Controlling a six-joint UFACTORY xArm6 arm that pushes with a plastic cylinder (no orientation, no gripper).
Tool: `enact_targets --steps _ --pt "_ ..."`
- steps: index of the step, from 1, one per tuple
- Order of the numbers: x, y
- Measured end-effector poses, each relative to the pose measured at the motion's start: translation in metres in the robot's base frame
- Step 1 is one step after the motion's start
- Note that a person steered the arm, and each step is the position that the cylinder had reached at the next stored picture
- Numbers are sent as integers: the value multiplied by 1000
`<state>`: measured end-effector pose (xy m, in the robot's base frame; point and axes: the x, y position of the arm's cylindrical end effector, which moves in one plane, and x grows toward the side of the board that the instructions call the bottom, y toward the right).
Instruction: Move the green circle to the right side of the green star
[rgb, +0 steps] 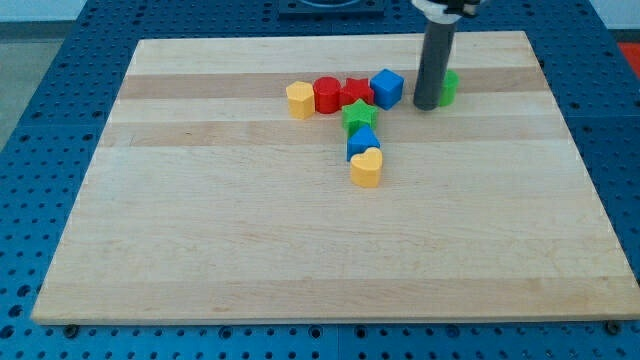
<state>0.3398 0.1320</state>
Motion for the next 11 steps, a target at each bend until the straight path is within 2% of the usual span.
enact_targets --steps 2,5,11 --pt "-5 34" --pt "-32 44" --pt "-100 30"
